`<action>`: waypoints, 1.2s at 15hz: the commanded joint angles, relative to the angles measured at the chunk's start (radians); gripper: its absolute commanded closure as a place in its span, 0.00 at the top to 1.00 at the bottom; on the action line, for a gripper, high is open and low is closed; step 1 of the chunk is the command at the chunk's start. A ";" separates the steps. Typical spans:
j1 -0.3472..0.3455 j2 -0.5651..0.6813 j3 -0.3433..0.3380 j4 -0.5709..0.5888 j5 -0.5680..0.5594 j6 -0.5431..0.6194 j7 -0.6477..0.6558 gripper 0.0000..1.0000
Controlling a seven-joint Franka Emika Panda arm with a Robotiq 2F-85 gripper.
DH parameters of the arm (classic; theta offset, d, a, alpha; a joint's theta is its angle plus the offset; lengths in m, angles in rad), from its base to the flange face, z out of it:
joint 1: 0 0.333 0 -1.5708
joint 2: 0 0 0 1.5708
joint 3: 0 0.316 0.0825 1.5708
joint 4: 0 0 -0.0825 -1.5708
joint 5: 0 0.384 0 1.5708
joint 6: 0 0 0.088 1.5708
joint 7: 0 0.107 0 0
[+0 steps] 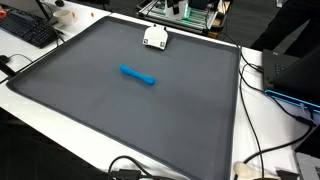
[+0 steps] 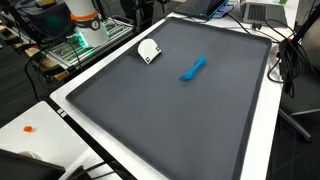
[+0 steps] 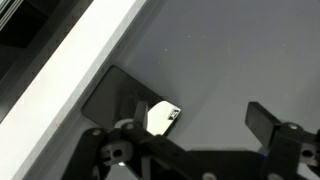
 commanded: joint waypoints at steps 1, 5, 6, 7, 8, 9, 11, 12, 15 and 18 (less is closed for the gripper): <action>-0.017 0.083 -0.012 -0.004 -0.008 0.050 0.081 1.00; -0.021 0.143 -0.045 -0.009 0.005 0.102 0.133 1.00; -0.023 0.154 -0.052 -0.011 0.001 0.111 0.140 1.00; -0.023 0.165 -0.060 -0.012 0.003 0.114 0.148 1.00; -0.024 0.174 -0.066 -0.013 0.001 0.117 0.154 1.00; -0.024 0.183 -0.073 -0.014 0.000 0.116 0.159 1.00; -0.020 0.201 -0.084 -0.016 0.010 0.123 0.159 1.00; -0.017 0.209 -0.088 -0.017 0.023 0.132 0.160 1.00; -0.013 0.234 -0.095 -0.017 0.033 0.156 0.158 1.00; -0.008 0.254 -0.102 -0.019 0.064 0.178 0.148 0.98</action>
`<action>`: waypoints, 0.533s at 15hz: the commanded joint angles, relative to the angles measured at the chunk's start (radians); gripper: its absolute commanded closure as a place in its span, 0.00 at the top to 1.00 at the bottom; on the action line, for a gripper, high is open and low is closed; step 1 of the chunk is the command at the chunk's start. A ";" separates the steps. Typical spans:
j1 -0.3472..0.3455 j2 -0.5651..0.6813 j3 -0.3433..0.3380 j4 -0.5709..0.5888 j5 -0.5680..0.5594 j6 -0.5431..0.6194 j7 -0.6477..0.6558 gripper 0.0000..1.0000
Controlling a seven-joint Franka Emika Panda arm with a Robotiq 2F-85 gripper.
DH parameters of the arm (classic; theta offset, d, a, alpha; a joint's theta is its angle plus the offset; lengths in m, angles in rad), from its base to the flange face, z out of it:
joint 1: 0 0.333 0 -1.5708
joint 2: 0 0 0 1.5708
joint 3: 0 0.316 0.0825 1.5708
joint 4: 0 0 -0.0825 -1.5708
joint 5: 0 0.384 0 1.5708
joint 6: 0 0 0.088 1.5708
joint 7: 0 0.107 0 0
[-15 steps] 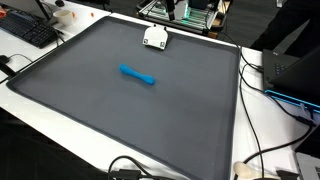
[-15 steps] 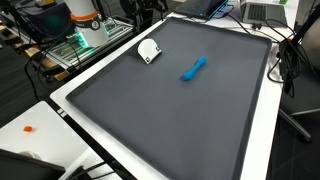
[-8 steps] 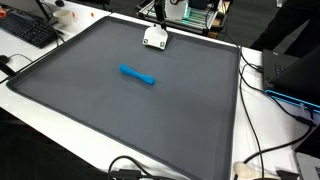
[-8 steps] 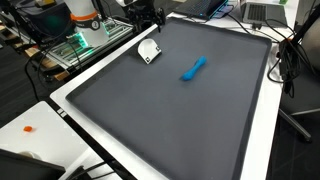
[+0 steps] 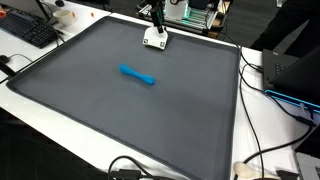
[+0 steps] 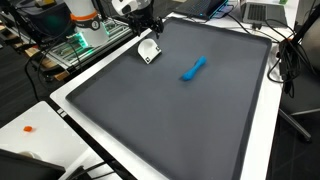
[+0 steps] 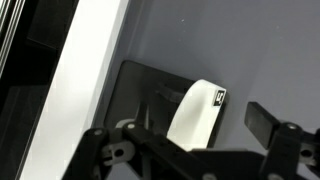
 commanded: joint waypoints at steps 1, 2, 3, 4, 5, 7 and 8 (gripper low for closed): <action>0.016 0.025 -0.010 -0.019 0.049 0.061 0.004 1.00; 0.018 0.032 -0.009 -0.020 0.056 0.073 0.007 1.00; 0.018 0.038 -0.008 -0.023 0.053 0.086 0.011 1.00; 0.017 0.044 -0.007 -0.026 0.049 0.100 0.016 1.00; 0.017 0.048 -0.007 -0.029 0.047 0.111 0.019 1.00; 0.019 0.056 -0.007 -0.033 0.051 0.133 0.022 1.00; 0.021 0.060 -0.007 -0.034 0.057 0.141 0.026 1.00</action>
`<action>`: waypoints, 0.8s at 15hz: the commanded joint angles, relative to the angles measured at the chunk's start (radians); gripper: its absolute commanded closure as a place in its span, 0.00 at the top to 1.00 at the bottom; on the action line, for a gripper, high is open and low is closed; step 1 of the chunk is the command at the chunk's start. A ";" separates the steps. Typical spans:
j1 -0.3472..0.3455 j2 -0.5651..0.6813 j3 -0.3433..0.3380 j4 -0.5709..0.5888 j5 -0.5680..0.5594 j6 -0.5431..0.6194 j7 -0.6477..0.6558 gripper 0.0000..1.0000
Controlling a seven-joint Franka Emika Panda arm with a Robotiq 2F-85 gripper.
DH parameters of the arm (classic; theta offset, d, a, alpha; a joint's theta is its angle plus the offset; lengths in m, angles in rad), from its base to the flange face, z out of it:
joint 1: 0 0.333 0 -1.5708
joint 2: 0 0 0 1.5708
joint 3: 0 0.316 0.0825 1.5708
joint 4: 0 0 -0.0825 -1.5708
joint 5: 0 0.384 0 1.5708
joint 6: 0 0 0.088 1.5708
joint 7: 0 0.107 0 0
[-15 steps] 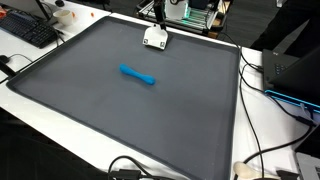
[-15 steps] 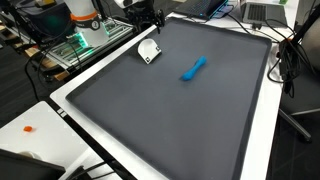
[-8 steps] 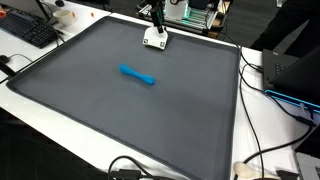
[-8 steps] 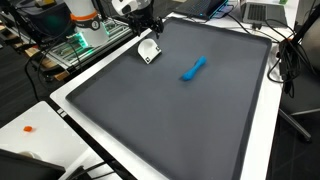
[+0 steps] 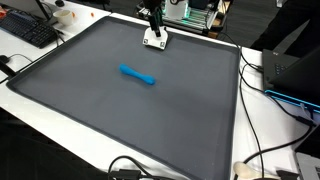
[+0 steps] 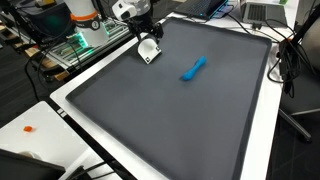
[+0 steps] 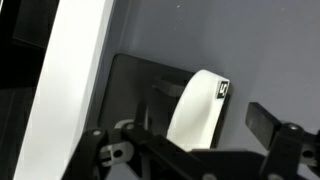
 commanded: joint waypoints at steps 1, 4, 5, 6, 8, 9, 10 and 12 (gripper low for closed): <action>0.020 0.013 -0.005 -0.019 0.032 0.056 0.025 1.00; 0.026 0.021 -0.005 -0.018 0.048 0.074 0.035 1.00; 0.028 0.023 -0.004 -0.019 0.051 0.081 0.038 1.00; 0.029 0.025 -0.004 -0.020 0.055 0.087 0.039 1.00; 0.031 0.030 -0.004 -0.021 0.053 0.097 0.049 0.98; 0.032 0.032 -0.004 -0.021 0.053 0.102 0.051 0.93; 0.033 0.034 -0.004 -0.021 0.053 0.107 0.053 0.92; 0.034 0.036 -0.004 -0.023 0.050 0.118 0.060 0.84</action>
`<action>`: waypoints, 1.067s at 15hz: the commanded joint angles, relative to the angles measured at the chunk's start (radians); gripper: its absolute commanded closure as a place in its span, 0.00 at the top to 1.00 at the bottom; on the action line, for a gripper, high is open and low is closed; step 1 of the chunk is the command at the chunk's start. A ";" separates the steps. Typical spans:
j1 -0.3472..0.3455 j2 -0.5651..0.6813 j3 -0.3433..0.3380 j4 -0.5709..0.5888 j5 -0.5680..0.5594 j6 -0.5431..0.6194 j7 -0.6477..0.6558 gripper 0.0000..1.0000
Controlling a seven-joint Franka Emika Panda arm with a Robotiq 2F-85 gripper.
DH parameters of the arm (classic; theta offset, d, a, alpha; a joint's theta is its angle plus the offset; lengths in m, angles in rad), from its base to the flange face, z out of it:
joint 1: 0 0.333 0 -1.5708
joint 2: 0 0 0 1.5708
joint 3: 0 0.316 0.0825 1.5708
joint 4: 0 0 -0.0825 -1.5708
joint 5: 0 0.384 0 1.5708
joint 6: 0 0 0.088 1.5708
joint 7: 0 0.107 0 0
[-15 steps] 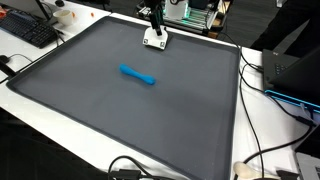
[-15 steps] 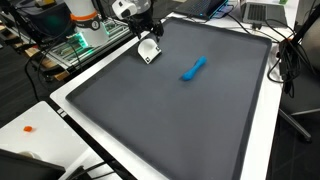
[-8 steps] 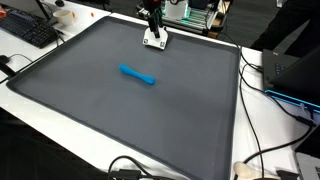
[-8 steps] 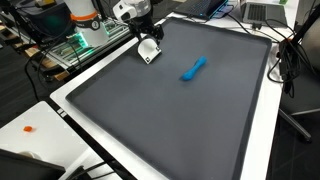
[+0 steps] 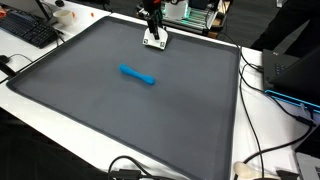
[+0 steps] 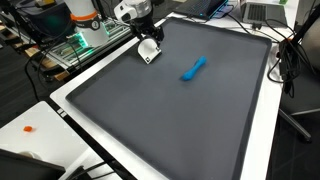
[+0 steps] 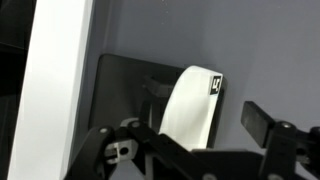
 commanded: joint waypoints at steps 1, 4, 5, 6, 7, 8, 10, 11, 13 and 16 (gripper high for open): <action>0.017 0.006 -0.004 -0.020 0.019 0.046 0.020 0.81; 0.018 0.010 -0.004 -0.021 0.019 0.056 0.026 0.75; 0.017 0.011 -0.005 -0.022 0.016 0.060 0.029 0.75; 0.018 0.012 -0.005 -0.022 0.016 0.063 0.030 0.69; 0.017 0.012 -0.005 -0.023 0.013 0.068 0.034 0.70; 0.017 0.012 -0.005 -0.024 0.013 0.070 0.036 0.70; 0.017 0.012 -0.005 -0.025 0.012 0.076 0.042 0.59; 0.018 0.012 -0.004 -0.025 0.014 0.079 0.043 0.49; 0.017 0.025 -0.005 -0.012 0.012 0.083 0.048 0.35; 0.023 0.019 -0.003 -0.016 0.039 0.097 0.037 0.09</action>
